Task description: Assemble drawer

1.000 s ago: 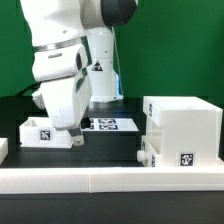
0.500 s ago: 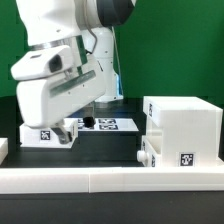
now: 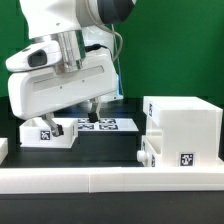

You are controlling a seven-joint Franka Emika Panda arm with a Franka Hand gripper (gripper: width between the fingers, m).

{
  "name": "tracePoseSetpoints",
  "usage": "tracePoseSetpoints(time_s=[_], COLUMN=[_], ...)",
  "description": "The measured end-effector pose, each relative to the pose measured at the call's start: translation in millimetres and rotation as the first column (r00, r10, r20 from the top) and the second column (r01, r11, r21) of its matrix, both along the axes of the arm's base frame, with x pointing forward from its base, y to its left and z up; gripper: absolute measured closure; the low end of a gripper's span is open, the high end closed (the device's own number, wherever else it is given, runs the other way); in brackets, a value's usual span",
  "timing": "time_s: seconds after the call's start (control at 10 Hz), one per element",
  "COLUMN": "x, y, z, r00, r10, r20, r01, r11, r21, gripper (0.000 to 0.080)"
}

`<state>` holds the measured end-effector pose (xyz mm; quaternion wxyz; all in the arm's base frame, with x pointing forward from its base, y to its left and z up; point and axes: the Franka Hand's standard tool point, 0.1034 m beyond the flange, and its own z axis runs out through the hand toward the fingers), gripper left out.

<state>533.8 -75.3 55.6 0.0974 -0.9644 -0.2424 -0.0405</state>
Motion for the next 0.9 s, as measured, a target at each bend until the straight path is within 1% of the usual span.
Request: tracePoseSetpoints(time_s=[0.2, 0.3, 0.4, 0.5, 0.6, 0.7, 0.8, 0.9], x=[0.3, -0.2, -5.8, -14.3, -18.4, -23.1, -32.1, -30.5], y=[2.1, 2.2, 1.7, 2.2, 1.5, -3.2, -5.6, -2.1], z=[0.1, 0.5, 2.8, 6.0, 10.1, 13.2, 14.7, 14.5], r00=[0.993, 0.983, 0.967, 0.933, 0.903, 0.886, 0.833, 0.776], r10=[-0.119, -0.178, -0.255, -0.356, -0.427, -0.462, -0.551, -0.626], r20=[-0.024, -0.031, -0.030, -0.043, -0.050, -0.041, -0.055, -0.076], r01=[0.119, 0.179, 0.255, 0.356, 0.427, 0.462, 0.551, 0.626], r11=[0.993, 0.984, 0.967, 0.934, 0.904, 0.887, 0.834, 0.779], r21=[0.011, 0.010, 0.000, -0.009, -0.016, -0.021, -0.020, -0.015], gripper=[0.0150, 0.0150, 0.0150, 0.0150, 0.0150, 0.0150, 0.0150, 0.0150])
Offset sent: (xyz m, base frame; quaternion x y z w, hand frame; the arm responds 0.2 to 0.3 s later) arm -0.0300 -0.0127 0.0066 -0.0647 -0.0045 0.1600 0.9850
